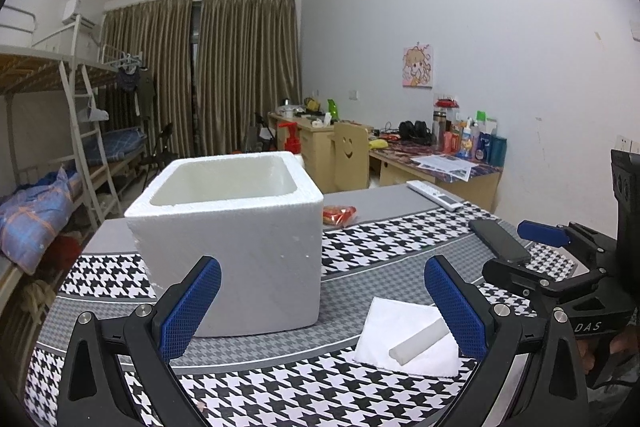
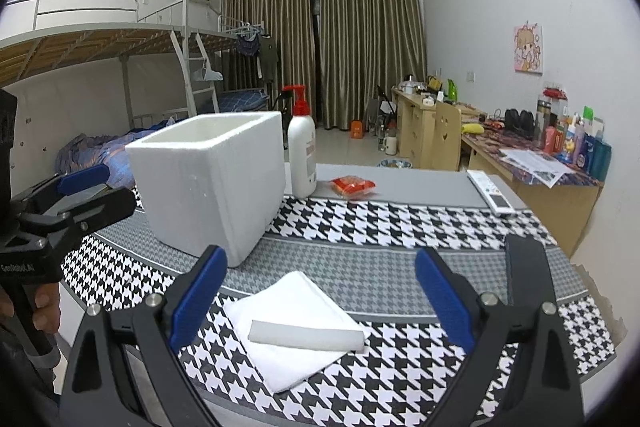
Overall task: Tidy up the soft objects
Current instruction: 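Withdraw both grippers from the foam box toward the white tissue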
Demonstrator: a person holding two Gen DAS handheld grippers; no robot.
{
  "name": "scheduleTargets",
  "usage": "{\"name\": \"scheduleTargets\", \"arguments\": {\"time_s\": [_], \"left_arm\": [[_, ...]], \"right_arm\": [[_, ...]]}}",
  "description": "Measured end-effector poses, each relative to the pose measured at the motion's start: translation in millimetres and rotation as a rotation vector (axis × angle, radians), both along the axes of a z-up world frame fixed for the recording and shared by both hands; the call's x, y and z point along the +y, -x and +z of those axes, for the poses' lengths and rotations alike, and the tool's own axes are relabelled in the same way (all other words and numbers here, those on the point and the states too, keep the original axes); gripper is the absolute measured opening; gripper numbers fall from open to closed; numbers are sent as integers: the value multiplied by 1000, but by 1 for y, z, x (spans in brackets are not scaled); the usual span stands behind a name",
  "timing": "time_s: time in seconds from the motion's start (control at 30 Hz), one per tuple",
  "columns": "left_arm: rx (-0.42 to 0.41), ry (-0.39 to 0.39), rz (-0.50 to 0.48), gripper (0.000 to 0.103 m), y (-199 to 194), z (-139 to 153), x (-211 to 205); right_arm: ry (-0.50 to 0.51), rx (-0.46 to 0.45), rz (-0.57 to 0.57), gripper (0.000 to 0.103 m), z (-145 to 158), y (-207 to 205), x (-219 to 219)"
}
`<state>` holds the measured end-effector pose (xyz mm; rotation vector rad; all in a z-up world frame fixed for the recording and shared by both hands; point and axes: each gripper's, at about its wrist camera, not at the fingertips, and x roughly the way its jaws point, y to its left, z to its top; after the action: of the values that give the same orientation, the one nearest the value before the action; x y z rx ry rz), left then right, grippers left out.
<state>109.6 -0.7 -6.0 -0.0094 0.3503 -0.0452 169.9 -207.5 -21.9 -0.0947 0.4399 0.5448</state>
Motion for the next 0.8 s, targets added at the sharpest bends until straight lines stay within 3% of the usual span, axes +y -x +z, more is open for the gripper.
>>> {"name": "scheduleTargets", "arguments": {"time_s": [0.8], "left_arm": [[64, 23, -3, 102, -14, -25, -3]], "right_arm": [[36, 120, 14, 97, -42, -14, 5]]}}
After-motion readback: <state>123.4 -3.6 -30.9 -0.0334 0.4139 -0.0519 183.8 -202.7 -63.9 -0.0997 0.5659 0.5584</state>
